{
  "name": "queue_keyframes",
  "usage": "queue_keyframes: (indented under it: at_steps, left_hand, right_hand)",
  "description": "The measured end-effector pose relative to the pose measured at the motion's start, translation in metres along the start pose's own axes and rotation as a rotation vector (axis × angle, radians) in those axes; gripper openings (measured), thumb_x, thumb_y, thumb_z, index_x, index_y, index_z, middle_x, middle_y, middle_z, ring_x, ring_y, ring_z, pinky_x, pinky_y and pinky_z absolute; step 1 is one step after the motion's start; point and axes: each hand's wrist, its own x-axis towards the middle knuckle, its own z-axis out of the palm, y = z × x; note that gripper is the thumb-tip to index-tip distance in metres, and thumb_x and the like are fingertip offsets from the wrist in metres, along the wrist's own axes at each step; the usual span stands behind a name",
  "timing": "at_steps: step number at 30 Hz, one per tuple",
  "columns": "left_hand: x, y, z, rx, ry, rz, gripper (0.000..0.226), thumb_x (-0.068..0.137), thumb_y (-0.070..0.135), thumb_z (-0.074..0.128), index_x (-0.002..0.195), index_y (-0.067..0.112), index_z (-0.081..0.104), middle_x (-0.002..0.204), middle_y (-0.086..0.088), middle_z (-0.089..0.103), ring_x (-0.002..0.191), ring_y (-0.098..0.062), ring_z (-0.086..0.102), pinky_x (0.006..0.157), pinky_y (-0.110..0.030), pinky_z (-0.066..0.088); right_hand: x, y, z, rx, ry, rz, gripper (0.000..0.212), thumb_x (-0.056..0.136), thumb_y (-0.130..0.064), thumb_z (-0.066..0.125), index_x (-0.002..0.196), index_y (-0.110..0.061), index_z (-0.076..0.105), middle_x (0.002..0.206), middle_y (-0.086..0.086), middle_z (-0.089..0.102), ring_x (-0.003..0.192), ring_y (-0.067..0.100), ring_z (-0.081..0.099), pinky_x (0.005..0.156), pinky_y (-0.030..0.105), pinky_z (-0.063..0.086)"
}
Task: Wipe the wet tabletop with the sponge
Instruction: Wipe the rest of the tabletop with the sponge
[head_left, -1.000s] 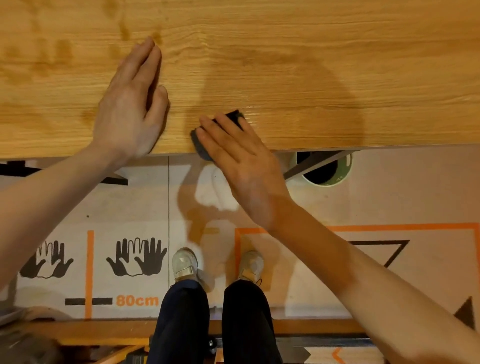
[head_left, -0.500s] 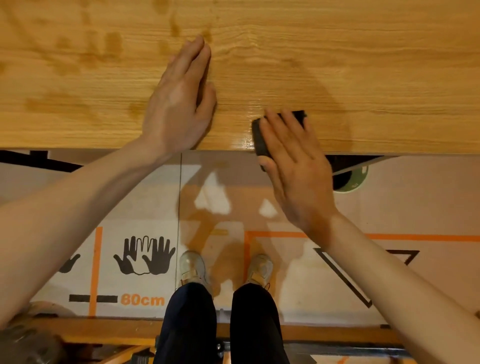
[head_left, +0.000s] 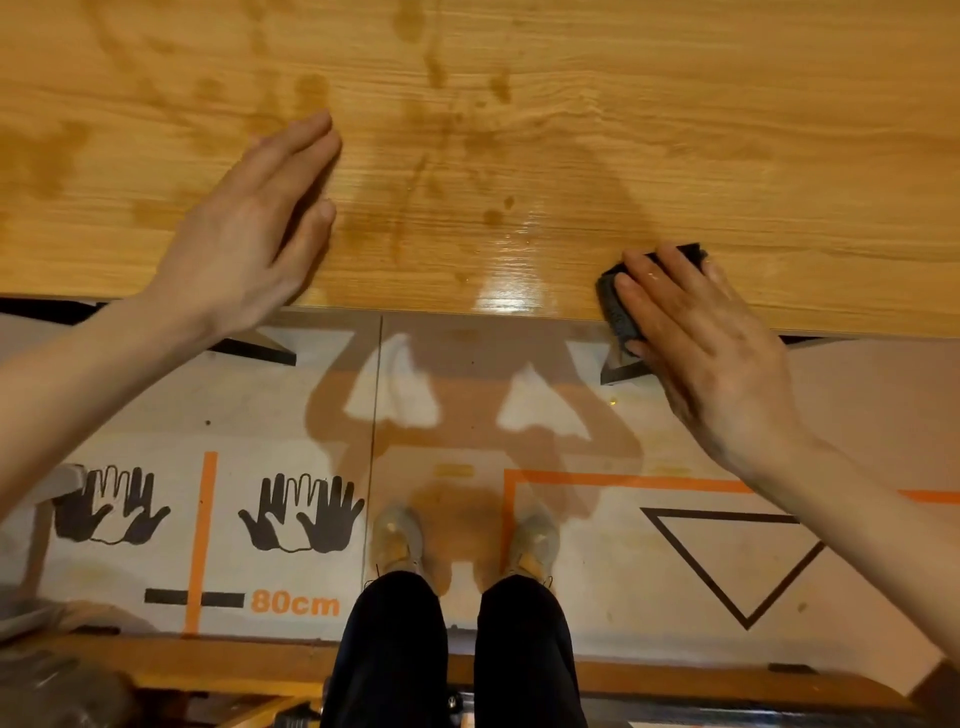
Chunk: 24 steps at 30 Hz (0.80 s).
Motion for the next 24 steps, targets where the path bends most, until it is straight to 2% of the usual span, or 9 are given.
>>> queue_keyframes:
  at_steps: [5,9,11,14,15,16,19,22,24]
  left_hand:
    - [-0.009,-0.019,-0.001,-0.051,0.082,-0.052,0.053,0.109,0.031,0.034,0.156,0.008,0.036,0.165,-0.008,0.032,0.154,-0.023,0.025,0.127,-0.043,0.020]
    - [-0.009,-0.017,0.003,-0.086,0.112,-0.054,0.049,0.110,0.024,0.034,0.155,0.004,0.038,0.164,-0.010,0.033,0.154,-0.024,0.026,0.126,-0.045,0.023]
    - [-0.010,-0.018,0.004,-0.097,0.106,-0.040,0.049,0.110,0.023,0.033,0.155,0.003,0.038,0.164,-0.011,0.033,0.154,-0.024,0.026,0.125,-0.047,0.024]
    - [-0.010,-0.022,0.003,-0.108,0.104,-0.010,0.048,0.111,0.021,0.032,0.155,0.003,0.037,0.164,-0.011,0.032,0.154,-0.024,0.025,0.125,-0.047,0.025]
    - [-0.010,-0.022,0.003,-0.116,0.103,-0.006,0.048,0.111,0.021,0.032,0.155,0.004,0.037,0.164,-0.010,0.032,0.155,-0.023,0.025,0.125,-0.047,0.025]
    - [-0.010,-0.021,0.003,-0.127,0.106,-0.007,0.048,0.110,0.020,0.033,0.155,0.004,0.037,0.164,-0.010,0.032,0.155,-0.023,0.025,0.125,-0.047,0.025]
    - [-0.011,-0.018,0.005,-0.159,0.124,-0.026,0.048,0.109,0.018,0.036,0.154,0.003,0.039,0.163,-0.010,0.033,0.155,-0.021,0.025,0.127,-0.039,0.022]
    - [-0.011,-0.017,0.006,-0.155,0.137,-0.056,0.050,0.108,0.021,0.037,0.155,0.006,0.038,0.164,-0.004,0.032,0.154,-0.013,0.022,0.126,-0.026,0.017]
    - [-0.010,-0.019,0.006,-0.130,0.137,-0.044,0.050,0.107,0.022,0.037,0.155,0.006,0.038,0.164,-0.006,0.032,0.154,-0.015,0.023,0.127,-0.030,0.018]
  right_hand:
    - [0.030,-0.044,0.032,0.005,0.122,-0.086,0.033,0.098,0.001,0.051,0.131,0.002,0.056,0.140,0.017,0.051,0.133,0.035,0.046,0.111,0.051,0.036]
    - [0.069,-0.094,0.068,0.053,0.182,-0.098,0.034,0.098,0.003,0.050,0.131,-0.001,0.056,0.140,0.014,0.053,0.133,0.032,0.047,0.112,0.048,0.036]
    - [0.093,-0.129,0.080,0.095,0.173,-0.085,0.037,0.101,0.001,0.036,0.134,-0.001,0.053,0.141,0.015,0.051,0.134,0.032,0.045,0.114,0.048,0.033]
    - [0.119,-0.167,0.084,0.074,0.056,0.002,0.059,0.101,-0.002,0.001,0.141,-0.003,0.045,0.147,0.014,0.045,0.139,0.030,0.038,0.118,0.044,0.026]
    - [0.121,-0.167,0.082,0.082,0.017,0.010,0.060,0.100,-0.002,-0.001,0.142,-0.003,0.043,0.149,0.014,0.043,0.140,0.030,0.036,0.119,0.044,0.024]
    - [0.118,-0.161,0.080,0.095,-0.014,0.002,0.055,0.101,-0.001,0.006,0.142,-0.004,0.042,0.149,0.014,0.042,0.141,0.030,0.035,0.119,0.044,0.023]
    - [0.085,-0.117,0.060,0.115,-0.024,0.024,0.043,0.098,-0.005,0.050,0.141,-0.003,0.045,0.149,0.013,0.042,0.142,0.029,0.033,0.119,0.046,0.023]
    - [0.048,-0.076,0.022,0.154,-0.053,0.215,0.042,0.101,-0.015,0.045,0.142,-0.005,0.045,0.151,0.009,0.039,0.145,0.023,0.029,0.119,0.048,0.023]
    - [0.045,-0.060,0.008,0.227,-0.074,0.321,0.042,0.103,-0.017,0.039,0.144,-0.008,0.043,0.153,0.004,0.036,0.147,0.018,0.024,0.121,0.044,0.019]
